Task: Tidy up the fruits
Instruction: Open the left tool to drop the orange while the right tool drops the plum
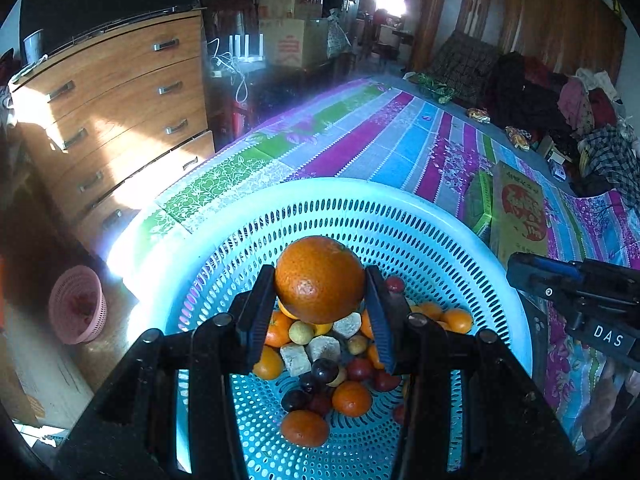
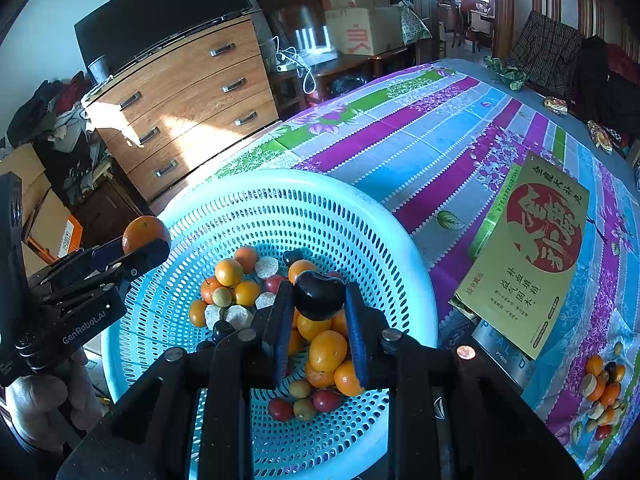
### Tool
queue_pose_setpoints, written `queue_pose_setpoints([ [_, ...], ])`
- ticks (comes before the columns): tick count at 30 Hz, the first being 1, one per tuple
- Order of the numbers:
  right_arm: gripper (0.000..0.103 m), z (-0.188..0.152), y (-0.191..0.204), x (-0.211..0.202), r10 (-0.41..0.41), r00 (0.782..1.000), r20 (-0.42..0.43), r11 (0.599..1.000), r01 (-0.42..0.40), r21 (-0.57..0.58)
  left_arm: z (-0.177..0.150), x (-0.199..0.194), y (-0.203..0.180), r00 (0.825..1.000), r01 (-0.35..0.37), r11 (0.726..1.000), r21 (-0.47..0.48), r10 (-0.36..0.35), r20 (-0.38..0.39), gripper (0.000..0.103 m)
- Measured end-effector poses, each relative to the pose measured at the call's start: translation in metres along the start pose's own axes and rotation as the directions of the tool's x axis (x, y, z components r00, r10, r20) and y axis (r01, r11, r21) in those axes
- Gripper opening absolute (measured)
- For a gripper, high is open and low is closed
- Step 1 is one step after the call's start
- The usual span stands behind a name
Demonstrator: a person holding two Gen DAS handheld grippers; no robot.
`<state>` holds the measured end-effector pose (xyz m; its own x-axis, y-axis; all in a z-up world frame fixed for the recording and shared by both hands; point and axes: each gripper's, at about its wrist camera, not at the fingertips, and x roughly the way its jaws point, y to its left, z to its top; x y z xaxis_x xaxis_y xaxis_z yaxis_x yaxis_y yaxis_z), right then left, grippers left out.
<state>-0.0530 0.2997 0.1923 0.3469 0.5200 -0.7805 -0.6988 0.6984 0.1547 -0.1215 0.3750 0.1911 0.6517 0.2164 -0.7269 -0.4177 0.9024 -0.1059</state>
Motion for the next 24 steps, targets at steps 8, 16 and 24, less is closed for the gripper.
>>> queue_pose_setpoints([
  [8,0.028,-0.001,0.001,0.003,0.003,1.0,-0.006,1.0,-0.003,-0.001,-0.002,0.002,0.0,1.0,0.002,1.0,-0.004,-0.002,-0.005,0.045],
  [16,0.028,-0.004,-0.006,0.014,0.019,0.999,-0.039,0.999,-0.017,0.037,-0.005,0.014,0.004,1.0,0.007,1.0,0.003,-0.007,-0.03,0.045],
  [24,0.028,-0.006,-0.013,0.022,0.023,0.998,-0.06,0.997,-0.018,0.07,-0.005,0.022,0.003,0.998,0.015,1.0,0.008,-0.015,-0.053,0.045],
])
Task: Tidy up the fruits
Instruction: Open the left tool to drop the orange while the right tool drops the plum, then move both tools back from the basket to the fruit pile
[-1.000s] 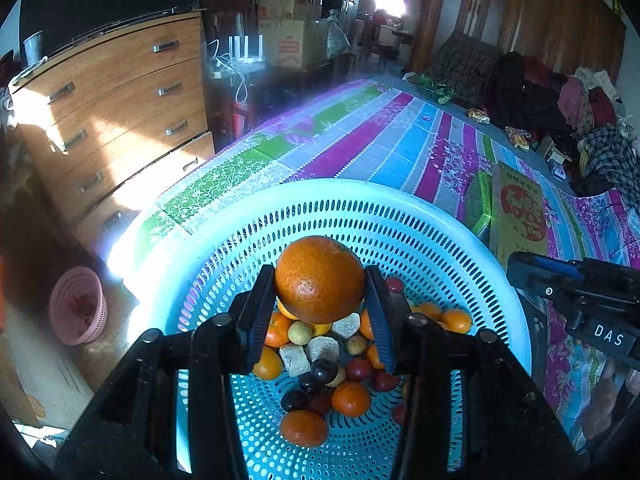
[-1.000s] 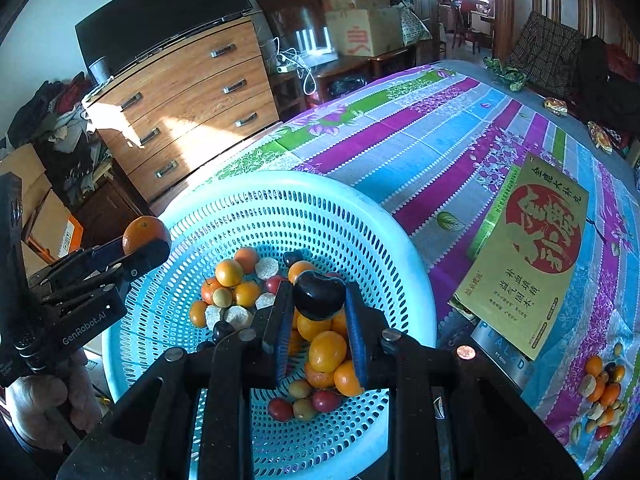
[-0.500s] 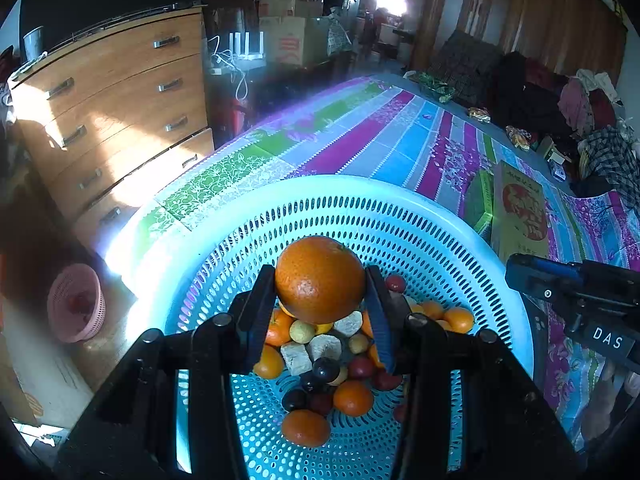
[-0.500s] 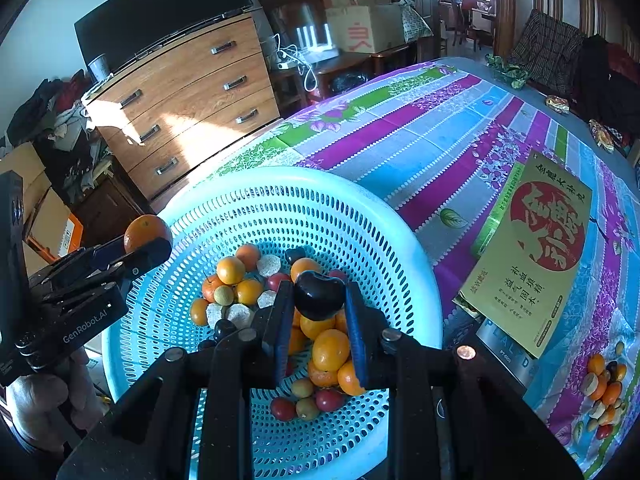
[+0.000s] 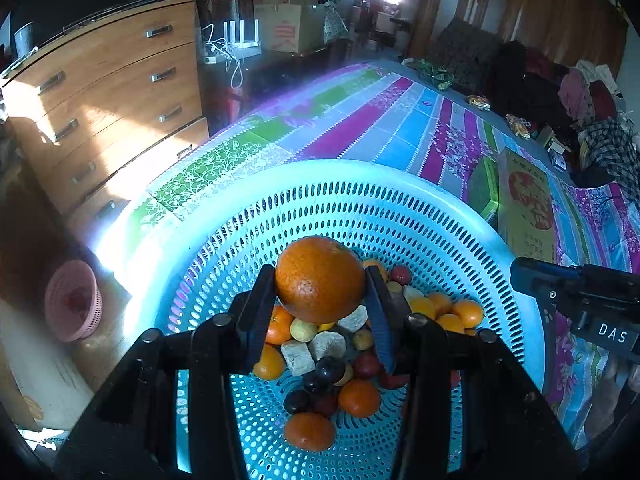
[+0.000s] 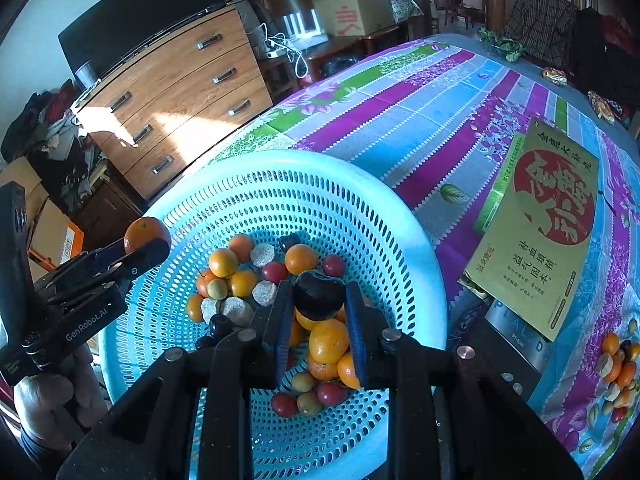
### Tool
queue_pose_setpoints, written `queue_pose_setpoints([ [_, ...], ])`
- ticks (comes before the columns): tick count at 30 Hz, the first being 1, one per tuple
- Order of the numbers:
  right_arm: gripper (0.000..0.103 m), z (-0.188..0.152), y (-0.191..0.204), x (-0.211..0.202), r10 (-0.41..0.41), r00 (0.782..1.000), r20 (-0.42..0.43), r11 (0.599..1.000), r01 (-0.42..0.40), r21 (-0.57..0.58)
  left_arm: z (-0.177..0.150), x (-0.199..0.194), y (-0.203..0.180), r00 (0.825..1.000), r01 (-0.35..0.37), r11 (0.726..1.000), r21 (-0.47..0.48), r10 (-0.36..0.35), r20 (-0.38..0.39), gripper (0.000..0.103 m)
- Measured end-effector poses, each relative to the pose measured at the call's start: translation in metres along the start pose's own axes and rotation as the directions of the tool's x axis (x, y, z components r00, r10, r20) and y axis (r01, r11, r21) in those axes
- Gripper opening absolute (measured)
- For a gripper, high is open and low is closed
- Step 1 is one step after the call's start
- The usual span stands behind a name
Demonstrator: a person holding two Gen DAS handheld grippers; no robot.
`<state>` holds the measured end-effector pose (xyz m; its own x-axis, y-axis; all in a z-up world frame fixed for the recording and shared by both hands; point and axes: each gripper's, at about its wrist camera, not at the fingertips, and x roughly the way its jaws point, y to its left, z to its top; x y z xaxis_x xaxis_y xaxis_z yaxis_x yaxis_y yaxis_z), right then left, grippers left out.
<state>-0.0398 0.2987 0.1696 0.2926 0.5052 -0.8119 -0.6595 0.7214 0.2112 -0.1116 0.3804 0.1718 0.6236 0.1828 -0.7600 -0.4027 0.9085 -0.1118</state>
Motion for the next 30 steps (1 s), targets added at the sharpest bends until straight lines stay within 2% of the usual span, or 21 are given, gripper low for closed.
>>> queue_pose_setpoints([
  [8,0.03,0.002,0.005,0.005,-0.016,1.0,-0.005,1.0,0.016,-0.013,-0.003,0.012,0.001,0.999,0.012,1.0,-0.014,-0.012,-0.045,0.046],
  [9,0.031,0.002,0.005,0.006,-0.017,1.0,-0.005,1.0,0.017,-0.014,-0.003,0.013,0.001,0.999,0.008,1.0,-0.012,-0.008,-0.051,0.046],
  [10,0.043,0.002,0.006,0.006,-0.02,1.0,-0.002,1.0,0.02,-0.015,-0.005,0.014,0.003,0.998,0.001,1.0,-0.015,-0.002,-0.056,0.046],
  [11,0.051,0.002,0.007,0.005,-0.024,1.0,0.004,1.0,0.024,-0.017,-0.005,0.014,0.004,0.998,0.0,1.0,-0.019,-0.001,-0.058,0.049],
  [12,0.057,0.002,0.008,0.003,-0.027,1.0,0.014,0.999,0.027,-0.021,-0.005,0.013,0.006,0.999,-0.001,1.0,-0.026,0.0,-0.054,0.06],
  [13,0.057,0.002,0.009,0.001,-0.034,0.999,0.021,0.999,0.034,-0.028,-0.005,0.011,0.007,0.999,-0.012,0.999,-0.034,0.01,-0.044,0.068],
  [14,0.057,0.002,0.011,-0.002,-0.037,0.999,0.025,0.999,0.037,-0.034,-0.003,0.008,0.009,0.999,-0.024,0.999,-0.039,0.023,-0.031,0.08],
  [16,0.064,0.001,0.013,-0.01,-0.046,0.998,0.044,0.998,0.048,-0.042,-0.001,0.001,0.011,0.999,-0.036,0.998,-0.048,0.036,0.0,0.083],
  [20,0.065,-0.002,0.015,-0.041,-0.058,0.989,0.135,0.996,0.066,-0.056,0.003,-0.012,0.005,0.999,-0.039,0.998,-0.054,0.04,0.033,0.083],
  [24,0.066,-0.013,0.016,-0.092,-0.09,0.954,0.285,0.99,0.116,-0.076,0.006,-0.032,-0.011,0.994,-0.028,0.999,-0.035,0.032,0.102,0.083],
  [26,0.066,-0.024,0.013,-0.122,-0.11,0.924,0.365,0.986,0.147,-0.074,0.011,-0.041,-0.026,0.991,-0.023,1.0,-0.014,0.025,0.135,0.087],
  [27,0.074,-0.029,0.01,-0.131,-0.116,0.914,0.389,0.985,0.155,-0.07,0.012,-0.046,-0.032,0.988,-0.018,1.0,-0.006,0.019,0.153,0.093],
  [28,0.089,-0.037,0.005,-0.146,-0.132,0.895,0.427,0.984,0.171,-0.053,0.013,-0.053,-0.039,0.984,-0.014,1.0,0.002,0.013,0.178,0.095],
  [29,0.094,-0.044,0.001,-0.156,-0.147,0.876,0.46,0.982,0.184,-0.037,0.014,-0.062,-0.048,0.978,-0.003,1.0,0.013,0.0,0.21,0.098],
  [30,0.098,-0.052,-0.004,-0.168,-0.167,0.847,0.504,0.979,0.203,-0.017,0.014,-0.068,-0.054,0.972,0.005,1.0,0.022,-0.01,0.233,0.101],
])
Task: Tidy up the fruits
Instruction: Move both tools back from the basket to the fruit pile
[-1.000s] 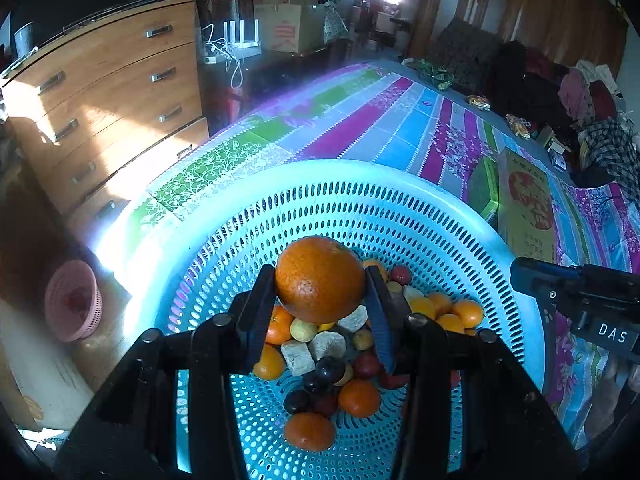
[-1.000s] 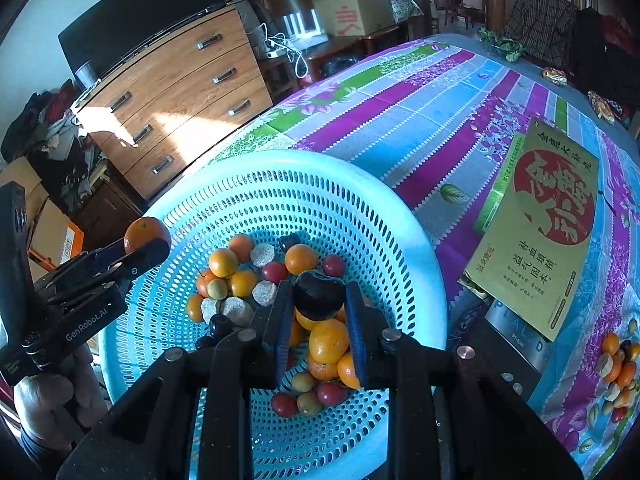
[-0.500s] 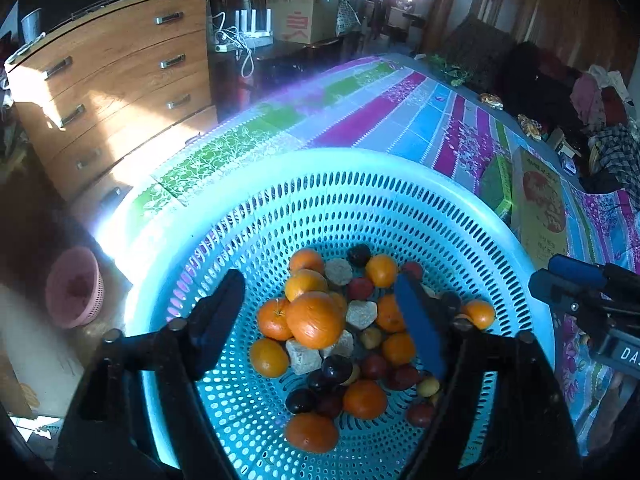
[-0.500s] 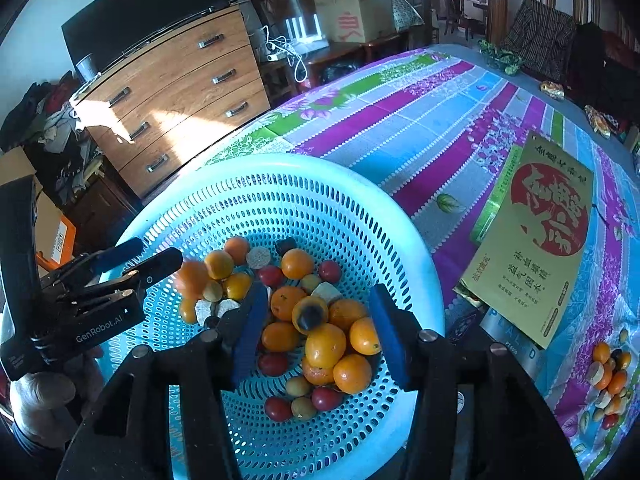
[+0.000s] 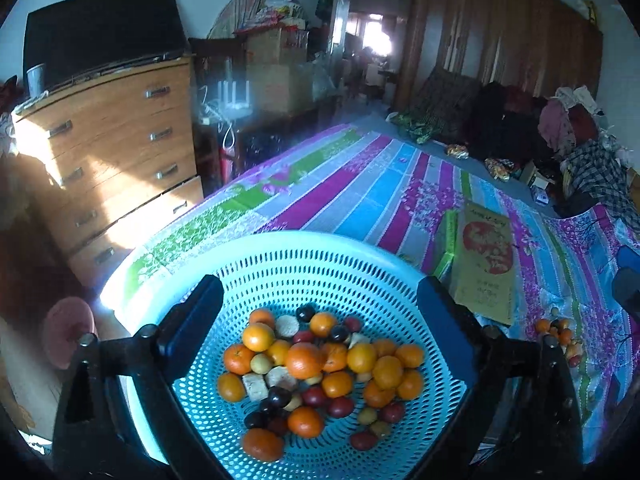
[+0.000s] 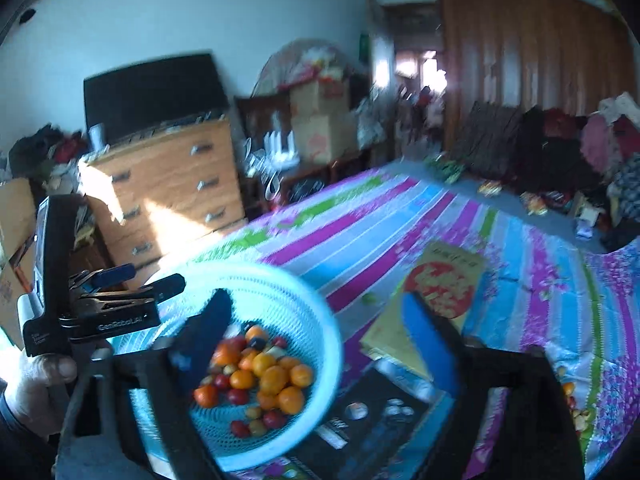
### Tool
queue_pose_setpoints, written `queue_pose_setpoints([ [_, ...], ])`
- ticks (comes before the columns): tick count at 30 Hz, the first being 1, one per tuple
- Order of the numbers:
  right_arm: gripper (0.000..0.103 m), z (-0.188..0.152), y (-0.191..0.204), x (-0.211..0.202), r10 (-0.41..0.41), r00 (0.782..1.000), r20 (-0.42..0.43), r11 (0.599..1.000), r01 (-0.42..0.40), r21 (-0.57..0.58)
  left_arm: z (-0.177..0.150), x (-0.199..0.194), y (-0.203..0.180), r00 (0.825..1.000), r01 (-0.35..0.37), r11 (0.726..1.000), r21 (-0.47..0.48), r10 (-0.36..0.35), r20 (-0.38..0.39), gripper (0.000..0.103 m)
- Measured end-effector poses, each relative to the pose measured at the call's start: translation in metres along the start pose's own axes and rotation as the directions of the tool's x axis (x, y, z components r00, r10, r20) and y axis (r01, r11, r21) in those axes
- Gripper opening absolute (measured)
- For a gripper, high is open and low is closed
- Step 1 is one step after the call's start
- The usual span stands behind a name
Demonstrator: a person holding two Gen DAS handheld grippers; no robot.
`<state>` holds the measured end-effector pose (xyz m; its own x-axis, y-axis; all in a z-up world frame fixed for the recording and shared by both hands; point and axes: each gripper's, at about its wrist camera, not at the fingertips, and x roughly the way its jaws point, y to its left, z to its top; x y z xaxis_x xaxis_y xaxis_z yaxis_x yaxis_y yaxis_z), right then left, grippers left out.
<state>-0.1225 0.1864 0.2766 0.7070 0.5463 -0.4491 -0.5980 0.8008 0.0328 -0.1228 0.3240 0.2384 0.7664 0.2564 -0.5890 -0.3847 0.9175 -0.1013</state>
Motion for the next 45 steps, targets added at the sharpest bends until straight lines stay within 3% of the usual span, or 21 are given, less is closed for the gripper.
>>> queue_pose_setpoints([
  [3,0.102,-0.01,-0.022,-0.039,-0.066,0.991,0.116,0.998,0.064,0.02,0.006,-0.02,-0.028,0.994,0.065,0.997,0.034,-0.067,0.081,0.103],
  [8,0.103,-0.046,-0.055,-0.08,-0.216,0.959,0.181,0.976,0.212,0.044,0.002,-0.04,-0.067,0.976,0.121,0.99,0.074,-0.132,0.171,0.103],
  [11,0.103,-0.068,-0.082,-0.09,-0.242,0.962,0.123,0.969,0.232,0.09,-0.003,-0.046,-0.088,0.965,0.135,0.984,0.118,-0.157,0.208,0.103],
  [14,0.103,-0.095,-0.111,-0.088,-0.252,0.968,-0.003,0.958,0.25,0.136,-0.012,-0.045,-0.113,0.962,0.152,0.971,0.182,-0.188,0.197,0.103],
  [20,0.103,-0.156,-0.161,-0.083,-0.246,0.945,-0.214,0.942,0.285,0.175,-0.036,-0.031,-0.171,0.964,0.221,0.928,0.301,-0.255,0.08,0.103],
  [26,0.103,-0.221,-0.203,-0.084,-0.22,0.913,-0.344,0.921,0.31,0.235,-0.062,-0.022,-0.223,0.953,0.286,0.878,0.384,-0.302,-0.02,0.103],
  [36,0.098,-0.264,-0.246,-0.092,-0.194,0.897,-0.396,0.89,0.331,0.313,-0.092,-0.004,-0.27,0.942,0.336,0.821,0.462,-0.296,-0.159,0.103],
  [40,0.094,-0.276,-0.257,-0.088,-0.178,0.895,-0.409,0.883,0.328,0.335,-0.102,0.01,-0.282,0.937,0.348,0.811,0.47,-0.287,-0.199,0.103],
  [45,0.092,-0.289,-0.268,-0.084,-0.172,0.892,-0.417,0.882,0.328,0.338,-0.12,0.041,-0.294,0.915,0.393,0.801,0.452,-0.293,-0.277,0.102],
])
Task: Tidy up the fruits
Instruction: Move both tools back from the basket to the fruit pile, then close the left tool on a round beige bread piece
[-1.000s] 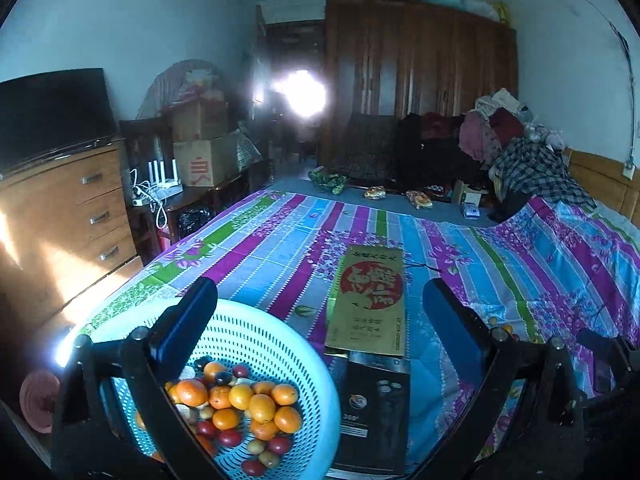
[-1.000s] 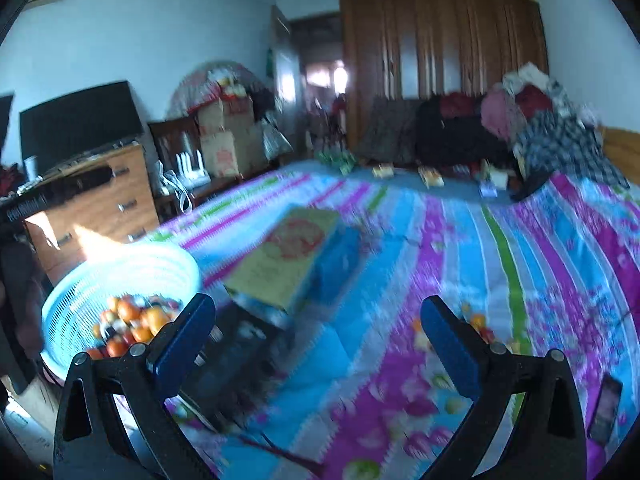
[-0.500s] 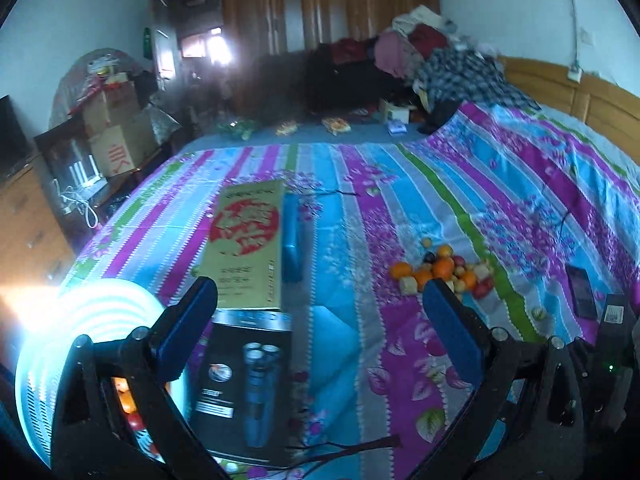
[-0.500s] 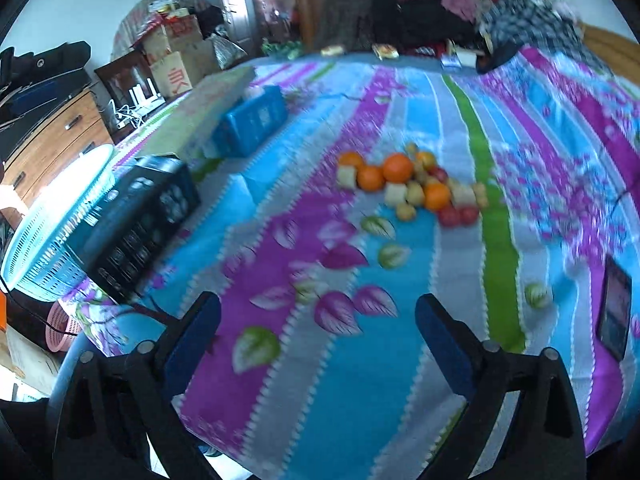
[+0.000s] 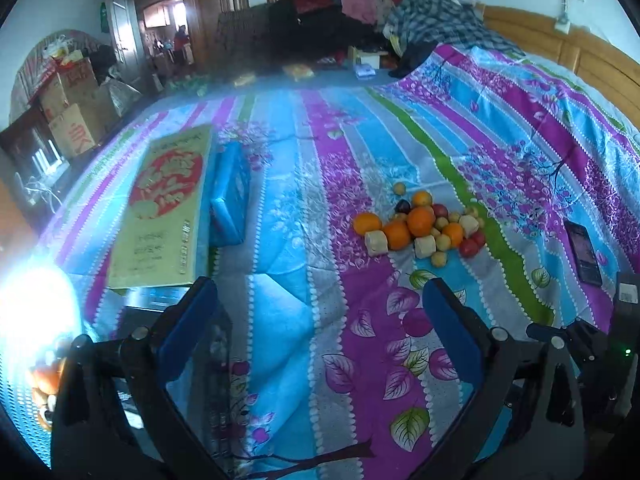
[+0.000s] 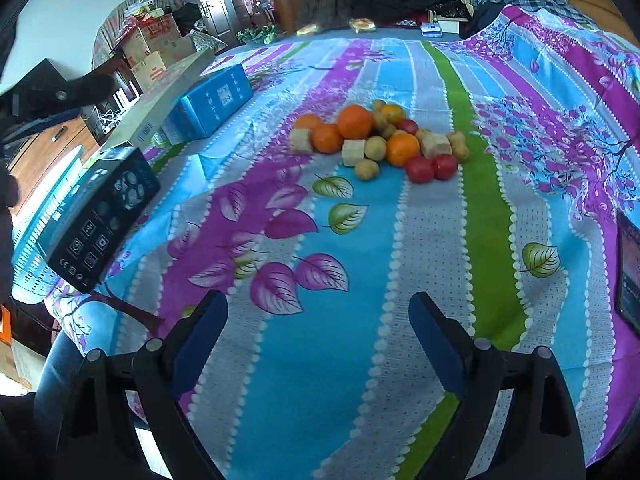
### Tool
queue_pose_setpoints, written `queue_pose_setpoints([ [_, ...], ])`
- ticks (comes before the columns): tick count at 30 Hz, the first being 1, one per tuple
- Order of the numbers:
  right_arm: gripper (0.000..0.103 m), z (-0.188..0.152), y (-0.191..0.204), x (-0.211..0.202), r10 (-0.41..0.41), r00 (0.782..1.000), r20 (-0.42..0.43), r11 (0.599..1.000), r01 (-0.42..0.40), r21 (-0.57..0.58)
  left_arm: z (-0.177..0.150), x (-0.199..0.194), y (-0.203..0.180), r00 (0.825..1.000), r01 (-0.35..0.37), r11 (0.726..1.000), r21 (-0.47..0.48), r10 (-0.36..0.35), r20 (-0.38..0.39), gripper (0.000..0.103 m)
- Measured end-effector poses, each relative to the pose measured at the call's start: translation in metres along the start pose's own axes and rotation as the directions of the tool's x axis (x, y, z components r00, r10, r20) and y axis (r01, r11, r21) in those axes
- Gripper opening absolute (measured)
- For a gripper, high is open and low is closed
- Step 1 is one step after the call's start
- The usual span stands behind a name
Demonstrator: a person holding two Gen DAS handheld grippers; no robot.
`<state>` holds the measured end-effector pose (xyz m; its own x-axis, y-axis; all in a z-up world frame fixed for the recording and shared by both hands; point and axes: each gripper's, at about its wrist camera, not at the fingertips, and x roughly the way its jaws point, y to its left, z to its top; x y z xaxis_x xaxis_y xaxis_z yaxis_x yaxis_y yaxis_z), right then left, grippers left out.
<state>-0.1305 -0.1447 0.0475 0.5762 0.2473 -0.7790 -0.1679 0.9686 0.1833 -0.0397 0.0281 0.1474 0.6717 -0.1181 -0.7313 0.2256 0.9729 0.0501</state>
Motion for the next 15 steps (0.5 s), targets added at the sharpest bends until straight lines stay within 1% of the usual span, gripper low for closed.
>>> queue_pose_setpoints([
  [1,0.091,-0.001,-0.003,0.001,0.0,1.0,0.0,1.0,0.0,0.0,0.0,0.008,-0.003,1.0,0.014,1.0,0.0,-0.014,-0.013,0.102],
  [2,0.091,-0.001,-0.006,0.002,0.0,1.0,0.003,1.0,0.0,0.004,-0.003,0.021,-0.004,0.998,0.046,0.999,-0.003,-0.046,-0.037,0.102],
  [4,0.089,-0.003,-0.014,0.004,0.0,1.0,0.007,1.0,-0.001,0.019,-0.007,0.039,-0.006,0.994,0.082,0.997,-0.009,-0.082,-0.065,0.097],
  [5,0.087,-0.003,-0.018,0.006,0.002,1.0,0.007,1.0,-0.002,0.03,-0.008,0.05,-0.008,0.99,0.11,0.994,-0.015,-0.111,-0.085,0.09],
  [6,0.081,-0.003,-0.022,0.007,0.005,1.0,0.006,0.999,-0.005,0.039,-0.01,0.06,-0.011,0.985,0.139,0.99,-0.021,-0.141,-0.104,0.085],
  [7,0.075,-0.003,-0.027,0.009,0.011,1.0,0.002,0.999,-0.011,0.052,-0.01,0.066,-0.012,0.981,0.157,0.987,-0.025,-0.159,-0.114,0.083],
  [9,0.071,-0.002,-0.035,0.011,0.021,1.0,-0.001,0.997,-0.02,0.073,-0.011,0.083,-0.018,0.97,0.196,0.98,-0.036,-0.199,-0.138,0.069],
  [10,0.071,-0.001,-0.039,0.012,0.023,1.0,0.001,0.996,-0.023,0.081,-0.011,0.092,-0.022,0.96,0.228,0.973,-0.039,-0.231,-0.158,0.064],
  [12,0.07,0.001,-0.048,0.013,0.017,1.0,0.009,0.995,-0.018,0.095,-0.009,0.107,-0.03,0.952,0.25,0.967,-0.036,-0.253,-0.173,0.05],
  [15,0.07,0.003,-0.059,0.017,0.009,1.0,0.008,0.994,-0.01,0.112,-0.005,0.126,-0.028,0.947,0.256,0.963,-0.081,-0.267,-0.181,0.045],
])
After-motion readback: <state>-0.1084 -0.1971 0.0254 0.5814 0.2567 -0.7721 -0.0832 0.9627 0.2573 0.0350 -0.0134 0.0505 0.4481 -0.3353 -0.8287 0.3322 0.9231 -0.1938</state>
